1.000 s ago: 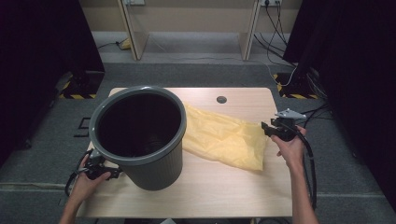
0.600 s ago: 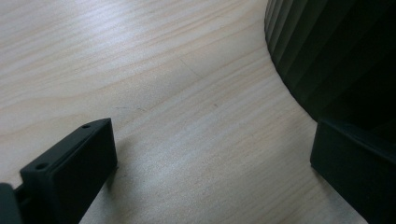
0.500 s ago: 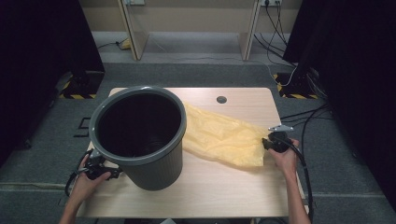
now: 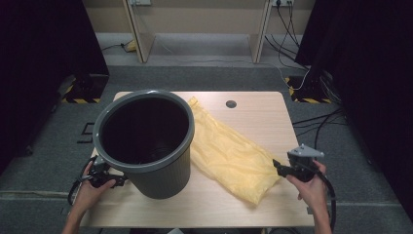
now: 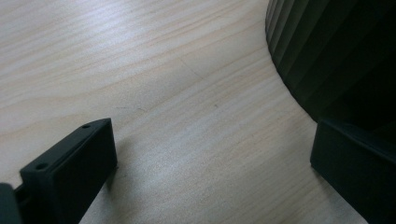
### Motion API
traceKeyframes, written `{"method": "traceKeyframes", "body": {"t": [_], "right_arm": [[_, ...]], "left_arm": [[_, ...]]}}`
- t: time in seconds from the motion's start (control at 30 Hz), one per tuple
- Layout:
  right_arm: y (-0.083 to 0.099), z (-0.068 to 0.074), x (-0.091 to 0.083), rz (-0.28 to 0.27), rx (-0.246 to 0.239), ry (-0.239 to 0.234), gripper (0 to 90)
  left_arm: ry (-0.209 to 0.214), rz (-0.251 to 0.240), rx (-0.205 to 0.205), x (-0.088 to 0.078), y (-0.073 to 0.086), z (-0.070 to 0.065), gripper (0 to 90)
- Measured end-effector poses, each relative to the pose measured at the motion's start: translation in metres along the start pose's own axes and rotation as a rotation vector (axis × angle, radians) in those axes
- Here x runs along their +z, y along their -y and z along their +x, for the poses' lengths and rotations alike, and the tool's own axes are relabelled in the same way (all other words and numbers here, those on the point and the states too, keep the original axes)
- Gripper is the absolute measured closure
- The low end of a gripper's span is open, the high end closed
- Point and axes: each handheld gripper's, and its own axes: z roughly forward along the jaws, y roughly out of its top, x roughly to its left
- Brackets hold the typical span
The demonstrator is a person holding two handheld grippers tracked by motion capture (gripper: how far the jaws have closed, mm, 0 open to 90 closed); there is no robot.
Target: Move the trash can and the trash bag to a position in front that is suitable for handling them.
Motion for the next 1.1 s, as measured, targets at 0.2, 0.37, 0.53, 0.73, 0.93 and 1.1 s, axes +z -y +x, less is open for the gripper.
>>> {"method": "traceKeyframes", "body": {"t": [0.2,0.37,0.53,0.73,0.93,1.1], "right_arm": [[-0.059,0.0,0.04,-0.009,-0.076,-0.113,29.7],[-0.088,0.014,0.085,0.049,-0.15,-0.173,25.1],[-0.11,0.031,0.137,0.107,-0.171,-0.261,17.4],[-0.101,0.04,0.168,0.183,-0.187,-0.318,18.4],[-0.091,0.053,0.172,0.208,-0.303,-0.243,37.3],[-0.086,0.059,0.172,0.233,-0.336,-0.256,62.5]], "left_arm": [[0.0,0.0,0.0,0.0,0.0,0.0,0.0],[0.0,0.0,0.0,0.0,0.0,0.0,0.0],[0.0,0.0,0.0,0.0,0.0,0.0,0.0],[0.0,0.0,0.0,0.0,0.0,0.0,0.0],[0.0,0.0,0.0,0.0,0.0,0.0,0.0],[0.0,0.0,0.0,0.0,0.0,0.0,0.0]]}}
